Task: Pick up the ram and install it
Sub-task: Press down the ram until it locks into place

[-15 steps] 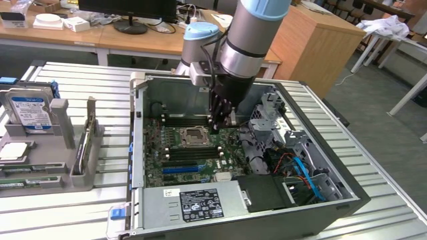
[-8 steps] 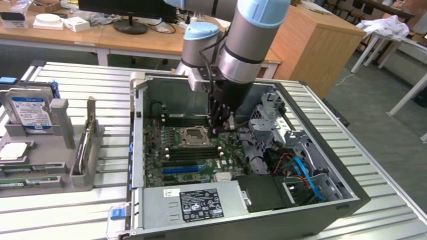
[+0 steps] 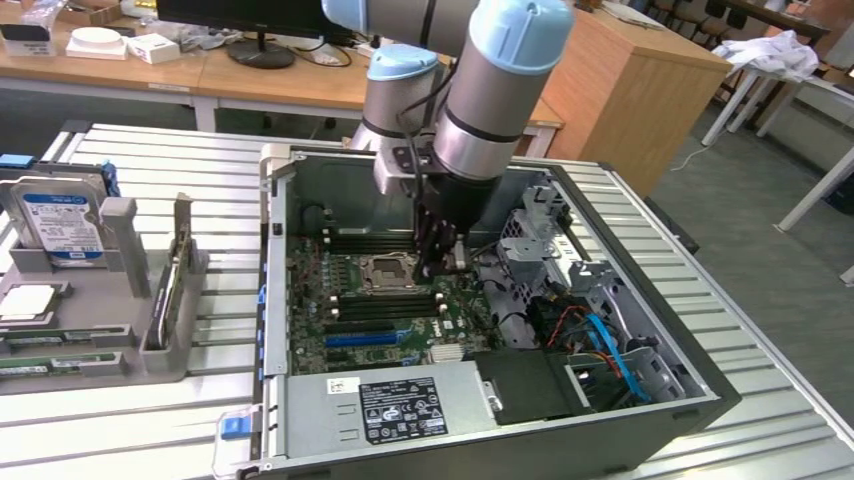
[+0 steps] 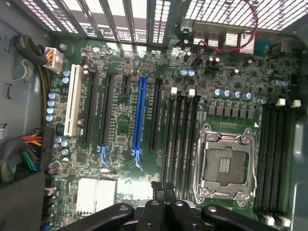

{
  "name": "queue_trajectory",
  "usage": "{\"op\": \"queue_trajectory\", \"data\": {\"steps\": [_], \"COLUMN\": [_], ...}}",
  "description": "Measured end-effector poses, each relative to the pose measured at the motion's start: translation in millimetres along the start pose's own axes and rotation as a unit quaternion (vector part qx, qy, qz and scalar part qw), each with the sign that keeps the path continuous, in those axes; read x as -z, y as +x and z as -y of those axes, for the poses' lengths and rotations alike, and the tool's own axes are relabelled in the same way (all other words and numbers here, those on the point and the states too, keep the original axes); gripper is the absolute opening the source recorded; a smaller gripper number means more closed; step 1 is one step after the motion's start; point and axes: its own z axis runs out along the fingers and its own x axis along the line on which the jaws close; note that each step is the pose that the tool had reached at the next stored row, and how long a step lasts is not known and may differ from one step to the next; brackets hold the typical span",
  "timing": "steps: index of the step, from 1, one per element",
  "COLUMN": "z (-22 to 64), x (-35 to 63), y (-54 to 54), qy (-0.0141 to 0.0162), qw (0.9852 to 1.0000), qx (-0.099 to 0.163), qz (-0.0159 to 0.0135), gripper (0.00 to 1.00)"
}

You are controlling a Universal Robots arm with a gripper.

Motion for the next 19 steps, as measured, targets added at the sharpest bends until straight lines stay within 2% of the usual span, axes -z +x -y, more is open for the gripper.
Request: {"op": "queue_trajectory", "data": {"steps": [19], "z": [1.2], "x": [-34.5], "y": [1.2], "qy": [0.0], "qw": [1.0], "qx": [-0.003], "qz": [-0.0009], "gripper": [0.1]}}
